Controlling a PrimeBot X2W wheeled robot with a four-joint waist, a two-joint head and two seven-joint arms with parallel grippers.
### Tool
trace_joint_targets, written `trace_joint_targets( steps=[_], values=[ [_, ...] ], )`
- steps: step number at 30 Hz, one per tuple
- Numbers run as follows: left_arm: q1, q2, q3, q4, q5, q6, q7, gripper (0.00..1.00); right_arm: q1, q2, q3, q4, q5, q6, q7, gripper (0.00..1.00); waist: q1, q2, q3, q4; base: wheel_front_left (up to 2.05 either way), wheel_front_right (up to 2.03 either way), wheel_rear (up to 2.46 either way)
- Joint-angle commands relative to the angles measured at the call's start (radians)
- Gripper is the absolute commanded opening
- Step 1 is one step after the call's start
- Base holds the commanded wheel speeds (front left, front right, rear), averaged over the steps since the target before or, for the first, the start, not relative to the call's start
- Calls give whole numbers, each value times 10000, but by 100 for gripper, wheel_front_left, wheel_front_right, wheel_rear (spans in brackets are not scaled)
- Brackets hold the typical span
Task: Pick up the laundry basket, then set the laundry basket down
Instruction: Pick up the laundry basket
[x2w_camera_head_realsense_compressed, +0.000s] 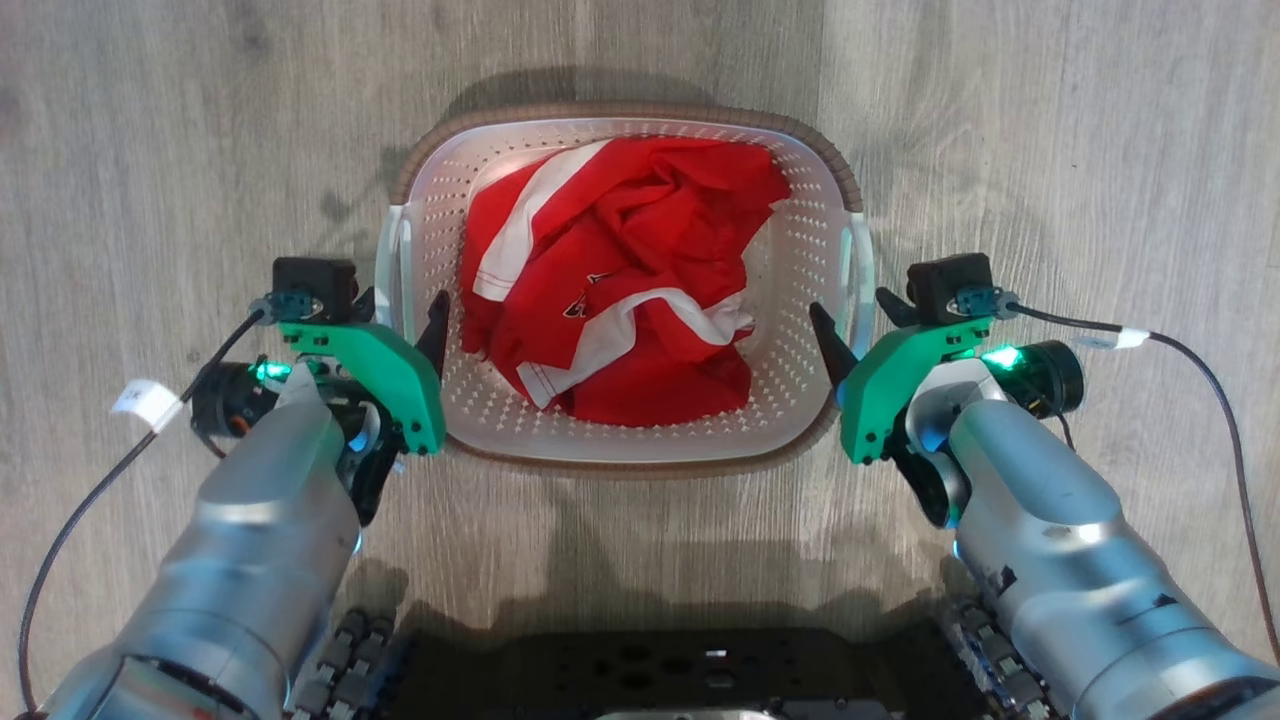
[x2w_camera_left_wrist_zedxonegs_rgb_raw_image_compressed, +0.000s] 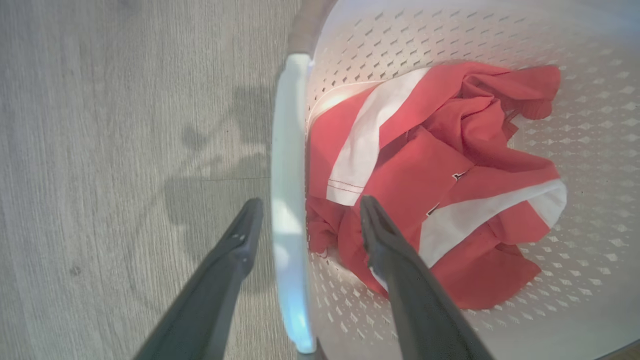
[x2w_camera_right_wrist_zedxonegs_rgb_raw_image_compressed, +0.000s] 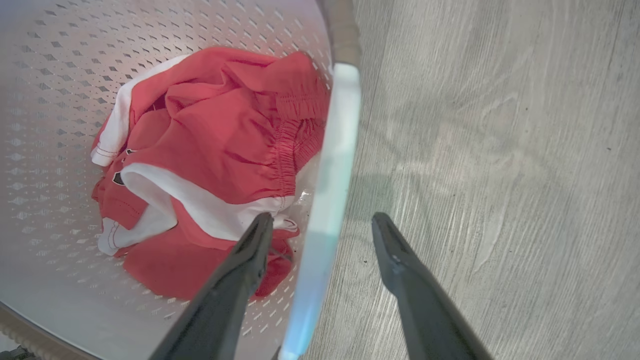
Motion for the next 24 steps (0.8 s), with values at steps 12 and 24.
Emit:
trace_joint_targets(
  steps=[12, 24],
  values=[
    [69, 260, -339, -185, -617, 10, -95, 0, 312, 128, 90, -73, -11, 27, 14, 0, 0, -1, 43, 81, 0, 0, 0],
    [237, 444, -1377, -418, -1148, 10, 79, 0, 248, 128, 397, -124, 444, 27, 593, 0, 0, -1, -202, 61, 0, 0, 0]
  ],
)
